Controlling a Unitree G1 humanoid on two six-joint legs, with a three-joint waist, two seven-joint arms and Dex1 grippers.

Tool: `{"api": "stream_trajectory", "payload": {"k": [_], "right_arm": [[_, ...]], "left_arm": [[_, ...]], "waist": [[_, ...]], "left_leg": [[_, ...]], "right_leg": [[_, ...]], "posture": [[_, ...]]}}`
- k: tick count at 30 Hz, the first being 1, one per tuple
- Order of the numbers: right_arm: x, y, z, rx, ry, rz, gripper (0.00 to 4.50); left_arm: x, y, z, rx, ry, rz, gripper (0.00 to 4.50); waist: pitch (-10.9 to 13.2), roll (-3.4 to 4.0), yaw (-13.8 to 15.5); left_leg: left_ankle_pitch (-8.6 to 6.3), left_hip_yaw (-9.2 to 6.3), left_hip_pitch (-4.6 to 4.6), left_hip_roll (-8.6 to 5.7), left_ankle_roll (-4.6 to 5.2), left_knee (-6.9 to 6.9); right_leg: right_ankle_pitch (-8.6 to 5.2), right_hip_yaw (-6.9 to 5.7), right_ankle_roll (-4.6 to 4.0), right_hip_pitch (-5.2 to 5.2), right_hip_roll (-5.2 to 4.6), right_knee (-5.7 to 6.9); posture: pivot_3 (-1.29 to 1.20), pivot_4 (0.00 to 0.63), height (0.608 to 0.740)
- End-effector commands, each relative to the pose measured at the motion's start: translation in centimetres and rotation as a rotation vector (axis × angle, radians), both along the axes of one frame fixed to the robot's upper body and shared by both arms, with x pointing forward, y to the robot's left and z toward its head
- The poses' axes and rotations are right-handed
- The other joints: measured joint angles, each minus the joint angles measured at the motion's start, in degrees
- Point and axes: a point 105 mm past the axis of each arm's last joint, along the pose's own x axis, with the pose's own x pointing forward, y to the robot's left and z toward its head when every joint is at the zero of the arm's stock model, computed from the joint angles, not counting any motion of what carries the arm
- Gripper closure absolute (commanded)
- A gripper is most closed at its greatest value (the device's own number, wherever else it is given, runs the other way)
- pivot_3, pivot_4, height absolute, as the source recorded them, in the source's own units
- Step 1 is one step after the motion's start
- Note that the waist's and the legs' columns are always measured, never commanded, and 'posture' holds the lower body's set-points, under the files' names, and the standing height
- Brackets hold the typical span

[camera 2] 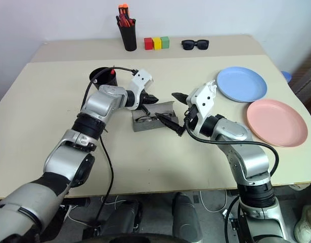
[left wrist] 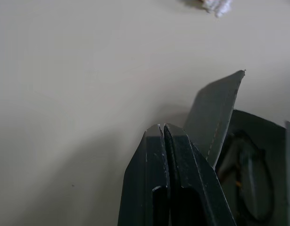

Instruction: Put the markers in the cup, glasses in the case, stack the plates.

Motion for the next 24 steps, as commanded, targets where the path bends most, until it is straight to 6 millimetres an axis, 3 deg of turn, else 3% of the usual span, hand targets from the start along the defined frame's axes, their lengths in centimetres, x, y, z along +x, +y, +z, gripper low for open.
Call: {"api": "stream_trajectory", "payload": {"k": [1, 7, 12, 17, 24], "right_arm": [[-0.1, 0.1, 1.3, 0.001, -0.064, 0.004, 0.0], [0.1, 0.2, 1.4, -0.006, -0.073, 0.007, 0.0], [0.3, 0.3, 1.4, -0.011, -0.079, 0.012, 0.0], [0.6, 0.5, 1.6, -0.016, -0.093, 0.01, 0.0], [0.7, 0.5, 1.6, -0.013, -0.098, 0.005, 0.0]], "left_arm": [[-1.4, -0.2, 0.8, 0.005, -0.021, -0.029, 4.46], [-2.9, 0.4, 0.2, 0.011, -0.016, -0.022, 4.46], [-3.3, 0.2, 0.7, 0.028, -0.12, -0.053, 4.46], [-5.4, -0.8, -0.5, 0.061, -0.133, -0.148, 4.46], [-6.0, 0.1, -2.4, 0.091, -0.061, -0.12, 4.46]], "waist": [[0.0, 0.0, 0.01], [0.0, 0.0, 0.04], [0.0, 0.01, 0.09], [-0.01, 0.03, 0.09], [-0.02, 0.04, 0.08]], "left_leg": [[0.0, 0.0, 0.0, 0.0, 0.0, 0.0], [0.01, 0.0, 0.01, 0.0, -0.02, 0.01], [0.02, 0.0, 0.01, 0.0, -0.04, 0.01], [0.02, 0.01, 0.02, 0.0, -0.04, 0.0], [0.03, 0.01, 0.05, 0.0, -0.05, 0.01]], "right_leg": [[0.0, 0.0, 0.0, 0.0, 0.0, 0.0], [0.0, 0.01, -0.01, 0.0, 0.0, 0.03], [0.01, 0.01, -0.02, 0.0, 0.0, 0.02], [0.01, 0.02, -0.02, 0.0, 0.0, 0.01], [0.01, 0.02, -0.03, 0.03, 0.0, 0.03]], "posture": [[0.0, 0.15, 0.74], [0.0, 0.15, 0.74], [0.0, 0.15, 0.74], [0.0, 0.15, 0.74], [0.0, 0.15, 0.74]]}}
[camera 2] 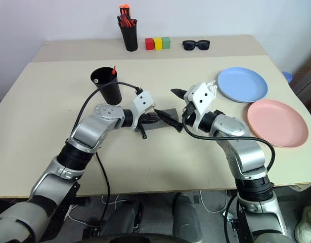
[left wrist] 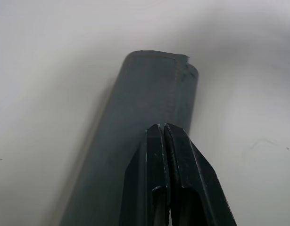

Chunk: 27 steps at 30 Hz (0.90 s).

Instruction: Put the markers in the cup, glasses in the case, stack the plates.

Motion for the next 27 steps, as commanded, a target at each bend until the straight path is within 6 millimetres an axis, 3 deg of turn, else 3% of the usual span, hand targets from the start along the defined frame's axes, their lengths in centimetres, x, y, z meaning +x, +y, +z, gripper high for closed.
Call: {"api": "stream_trajectory", "payload": {"k": [1, 9, 12, 14, 20, 23, 27], "right_arm": [[-0.1, 0.1, 1.2, 0.012, -0.055, 0.001, 0.0], [0.2, 0.0, 1.4, 0.007, -0.068, -0.005, 0.0], [0.3, 0.0, 1.5, 0.008, -0.072, -0.006, 0.0], [0.4, 0.1, 1.5, 0.007, -0.075, -0.005, 0.0], [1.1, -0.5, 2.0, 0.011, -0.099, -0.044, 0.0], [1.8, -2.0, 2.2, 0.01, -0.111, -0.102, 0.0], [3.7, -6.1, 1.5, -0.038, -0.053, -0.275, 0.0]], "left_arm": [[-0.4, 0.6, -0.9, 0.011, 0.027, 0.013, 4.46], [0.2, 1.7, -2.6, -0.004, 0.082, 0.065, 4.46], [0.6, 2.0, -2.3, -0.021, 0.066, 0.076, 4.46], [1.0, 1.8, -1.1, -0.054, 0.024, 0.074, 4.46], [0.9, 1.6, 5.3, -0.311, -0.066, -0.029, 4.46], [0.7, 2.9, 7.6, -0.381, -0.071, -0.076, 3.68], [0.5, 4.9, 10.2, -0.495, -0.124, -0.122, 1.61]], "waist": [[0.0, 0.0, -0.06], [-0.06, 0.06, -0.09], [-0.08, 0.08, -0.15], [-0.08, 0.09, -0.15], [-0.07, 0.08, -0.09], [-0.07, 0.09, -0.04], [-0.07, 0.09, 0.0]], "left_leg": [[0.0, 0.0, 0.01, 0.0, 0.0, 0.0], [-0.01, 0.01, 0.21, 0.01, 0.01, -0.01], [0.0, 0.01, 0.25, 0.02, 0.01, -0.01], [0.0, 0.01, 0.26, 0.02, 0.01, 0.0], [0.0, 0.01, 0.2, 0.02, 0.0, 0.01], [0.0, 0.01, 0.15, 0.01, 0.0, 0.01], [0.0, 0.02, 0.15, 0.0, 0.0, 0.01]], "right_leg": [[0.0, 0.0, 0.0, 0.01, 0.0, 0.0], [-0.01, 0.0, 0.0, 0.17, 0.0, 0.02], [0.0, 0.0, -0.01, 0.19, 0.0, 0.02], [0.0, 0.0, -0.01, 0.2, 0.0, 0.04], [0.0, 0.0, -0.01, 0.17, 0.0, 0.03], [0.0, 0.0, -0.01, 0.14, 0.0, 0.02], [0.0, 0.0, -0.01, 0.15, 0.0, 0.0]], "posture": [[0.0, 0.15, 0.74], [0.0, 0.15, 0.74], [0.0, 0.15, 0.74], [0.0, 0.15, 0.74], [0.0, 0.15, 0.74], [0.0, 0.15, 0.74], [0.0, 0.15, 0.74]]}}
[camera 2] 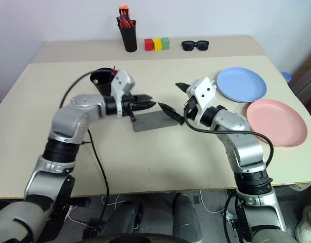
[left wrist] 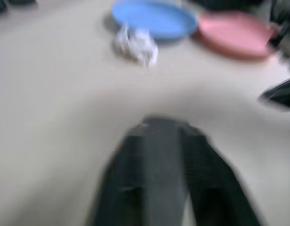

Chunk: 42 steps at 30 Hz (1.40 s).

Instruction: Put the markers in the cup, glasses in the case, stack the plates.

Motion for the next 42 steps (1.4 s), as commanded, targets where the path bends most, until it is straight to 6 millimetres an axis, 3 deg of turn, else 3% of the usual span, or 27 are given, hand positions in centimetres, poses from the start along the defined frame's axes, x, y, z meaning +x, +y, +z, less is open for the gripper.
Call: {"api": "stream_trajectory", "payload": {"k": [1, 3, 8, 15, 23, 26, 29, 33, 39, 42], "right_arm": [[1.8, -4.5, 0.9, -0.034, -0.007, -0.21, 0.0], [2.7, -6.8, 0.3, -0.075, 0.011, -0.346, 0.0], [2.7, -10.6, -0.3, -0.098, 0.064, -0.559, 0.0], [0.2, -17.6, -3.9, -0.209, 0.212, -0.846, 0.0], [-1.2, -21.4, -6.4, -0.181, 0.37, -0.989, 0.0], [-1.3, -20.9, -7.9, -0.092, 0.457, -0.957, 0.87], [-1.3, -20.9, -8.7, -0.08, 0.489, -0.953, 2.45], [-1.0, -21.5, -7.8, -0.131, 0.451, -0.97, 4.44], [0.0, -22.8, -4.8, -0.129, 0.335, -1.067, 4.44], [1.9, -21.6, -1.8, -0.133, 0.188, -1.02, 4.44]], "left_arm": [[-1.0, 1.6, 3.1, -0.124, -0.099, -0.089, 1.07], [-1.7, 2.3, 3.3, -0.178, -0.074, -0.146, 0.06], [-3.0, 4.0, 2.9, -0.167, -0.055, -0.206, 0.02], [-3.9, 5.4, 2.2, -0.147, -0.005, -0.231, 0.02], [-4.4, 5.1, 1.9, -0.126, -0.032, -0.251, 0.02], [-4.5, 5.2, 1.9, -0.127, -0.051, -0.236, 0.0], [-4.4, 5.4, 2.0, -0.132, -0.05, -0.225, 0.0], [-4.3, 5.4, 2.2, -0.151, -0.05, -0.21, 0.0], [-3.3, 5.6, 2.7, -0.174, -0.086, -0.155, 0.0], [-3.2, 5.6, 3.0, -0.182, -0.101, -0.144, 0.0]], "waist": [[0.0, 0.0, 0.04], [0.0, 0.0, 0.05], [0.01, 0.02, -0.17], [0.01, 0.01, 0.26], [0.01, 0.03, -0.26], [0.01, 0.03, -0.18], [0.01, 0.03, -0.15], [0.01, 0.03, -0.09], [0.01, 0.02, -0.01], [0.03, 0.06, -0.17]], "left_leg": [[0.0, 0.0, 0.0, 0.0, 0.0, 0.0], [0.0, 0.01, -0.01, 0.0, 0.0, 0.0], [0.0, 0.03, 0.0, 0.01, 0.01, -0.03], [-0.01, 0.02, -0.08, 0.0, 0.02, 0.0], [-0.01, 0.1, 0.03, 0.03, 0.03, 0.0], [-0.01, 0.1, 0.03, 0.03, 0.02, 0.0], [-0.01, 0.09, 0.03, 0.03, 0.03, 0.0], [-0.01, 0.09, 0.04, 0.03, 0.03, 0.01], [-0.01, 0.09, 0.04, 0.02, 0.02, 0.02], [-0.01, 0.09, 0.04, 0.02, 0.02, 0.01]], "right_leg": [[0.0, 0.0, 0.0, 0.0, 0.0, 0.0], [0.01, 0.0, -0.02, -0.01, 0.0, 0.0], [0.01, 0.01, -0.03, -0.03, 0.0, 0.01], [0.01, 0.01, -0.03, -0.01, -0.01, -0.04], [0.01, 0.02, -0.04, 0.02, 0.0, -0.01], [0.02, 0.02, -0.03, 0.03, 0.0, -0.02], [0.02, 0.03, -0.03, 0.04, 0.0, -0.02], [0.02, 0.02, -0.03, 0.05, 0.0, -0.02], [0.02, 0.03, -0.02, 0.08, -0.01, -0.05], [0.02, 0.03, -0.03, 0.07, 0.0, -0.05]], "posture": [[0.0, 0.15, 0.74], [0.0, 0.15, 0.74], [0.0, 0.15, 0.74], [0.0, 0.15, 0.74], [0.0, 0.15, 0.74], [0.0, 0.15, 0.74], [0.0, 0.15, 0.74], [0.0, 0.15, 0.74], [0.0, 0.15, 0.74], [0.0, 0.15, 0.74]]}}
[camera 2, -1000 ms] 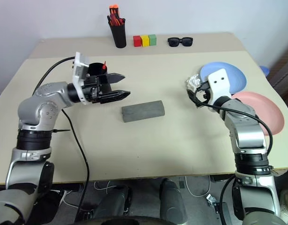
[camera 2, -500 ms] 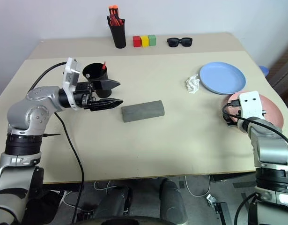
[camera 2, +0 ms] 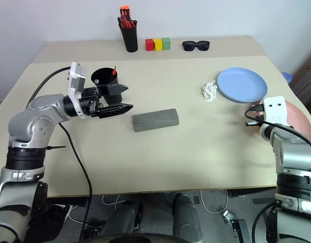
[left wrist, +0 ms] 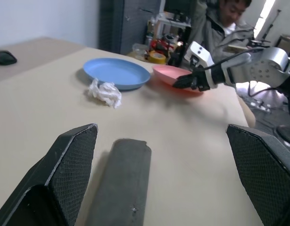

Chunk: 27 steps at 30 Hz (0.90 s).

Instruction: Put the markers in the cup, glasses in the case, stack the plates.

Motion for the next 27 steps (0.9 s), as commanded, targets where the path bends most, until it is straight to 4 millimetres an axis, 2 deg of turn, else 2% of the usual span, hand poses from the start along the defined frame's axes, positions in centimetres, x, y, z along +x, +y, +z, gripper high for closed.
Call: {"api": "stream_trajectory", "payload": {"k": [1, 4, 6, 8, 11, 16, 17, 18, 22, 24, 25, 27], "right_arm": [[2.2, 1.2, 4.9, -0.096, -0.184, 0.066, 4.44], [3.9, 2.5, 5.6, -0.109, -0.223, 0.131, 4.44], [5.8, 3.8, 6.4, -0.184, -0.247, 0.188, 4.44], [7.5, 5.3, 6.9, -0.186, -0.272, 0.24, 4.44], [9.2, 6.8, 6.4, -0.21, -0.251, 0.312, 4.44], [10.7, 7.7, 5.3, -0.174, -0.244, 0.337, 4.44], [10.8, 8.0, 5.2, -0.148, -0.252, 0.353, 3.78], [10.9, 8.1, 5.0, -0.124, -0.253, 0.357, 3.46], [11.1, 7.2, 5.0, -0.182, -0.24, 0.304, 1.44], [11.3, 7.7, 5.7, -0.103, -0.283, 0.308, 0.38], [11.4, 7.9, 6.0, -0.09, -0.299, 0.313, 0.05], [11.5, 8.5, 6.6, -0.016, -0.338, 0.321, 0.05]], "left_arm": [[0.2, 0.3, 1.8, -0.029, -0.076, 0.025, 0.0], [0.2, 0.2, 1.8, -0.03, -0.079, 0.036, 0.0], [0.3, 0.3, 1.8, -0.037, -0.084, 0.054, 0.0], [0.2, 0.4, 1.8, -0.041, -0.088, 0.063, 0.0], [0.0, 0.3, 1.8, -0.039, -0.096, 0.072, 0.0], [-0.4, 0.5, 1.8, -0.044, -0.092, 0.098, 0.0], [-0.5, 0.6, 1.8, -0.045, -0.092, 0.101, 0.0], [-0.6, 0.6, 1.8, -0.044, -0.093, 0.107, 0.0], [-0.9, 0.8, 1.8, -0.038, -0.087, 0.119, 0.0], [-0.8, 1.0, 1.8, -0.04, -0.082, 0.126, 0.0], [-0.8, 1.0, 1.7, -0.039, -0.08, 0.129, 0.0], [-0.7, 0.9, 1.7, -0.038, -0.081, 0.13, 0.0]], "waist": [[0.01, 0.02, -0.34], [0.02, 0.04, -0.49], [0.02, 0.04, -0.48], [0.02, 0.04, -0.58], [0.03, 0.05, -0.59], [0.03, 0.05, -0.2], [0.03, 0.05, -0.21], [0.03, 0.05, -0.25], [0.03, 0.05, -0.52], [0.04, 0.06, -0.63], [0.04, 0.06, -0.77], [0.04, 0.06, -1.32]], "left_leg": [[0.0, 0.01, 0.01, 0.0, 0.0, 0.0], [0.0, 0.05, 0.04, 0.02, 0.0, -0.02], [0.0, 0.04, 0.04, 0.02, 0.0, -0.04], [0.0, 0.06, 0.01, 0.01, 0.0, -0.03], [0.0, 0.05, 0.01, 0.02, -0.01, -0.06], [0.01, 0.0, -0.12, 0.0, -0.02, -0.09], [0.01, 0.0, -0.14, -0.01, -0.02, -0.09], [0.01, 0.0, -0.15, -0.01, -0.03, -0.1], [0.01, 0.0, -0.12, -0.01, -0.03, -0.11], [0.01, 0.0, -0.1, -0.01, -0.03, -0.11], [0.01, 0.0, -0.1, -0.01, -0.03, -0.11], [0.01, 0.0, -0.08, 0.0, -0.03, -0.11]], "right_leg": [[0.0, 0.0, 0.0, -0.01, 0.0, 0.0], [0.0, 0.0, 0.0, -0.02, 0.0, 0.01], [0.0, 0.0, 0.0, -0.01, 0.01, -0.01], [0.01, 0.0, 0.0, -0.02, 0.01, -0.04], [0.02, 0.0, -0.02, -0.04, 0.01, -0.05], [0.03, 0.0, -0.03, -0.12, 0.0, -0.09], [0.03, 0.01, -0.03, -0.13, 0.0, -0.12], [0.03, 0.0, -0.03, -0.13, 0.0, -0.13], [0.03, 0.01, -0.03, -0.13, 0.0, -0.11], [0.03, 0.01, -0.03, -0.13, 0.0, -0.08], [0.03, 0.01, -0.03, -0.13, 0.0, -0.06], [0.03, 0.01, -0.03, -0.13, 0.01, -0.05]], "posture": [[0.0, 0.15, 0.74], [0.0, 0.15, 0.74], [0.0, 0.15, 0.74], [0.0, 0.15, 0.74], [0.0, 0.15, 0.74], [0.0, 0.15, 0.74], [0.0, 0.15, 0.74], [0.0, 0.15, 0.74], [0.0, 0.15, 0.74], [0.0, 0.15, 0.74], [0.0, 0.15, 0.74], [0.0, 0.15, 0.74]]}}
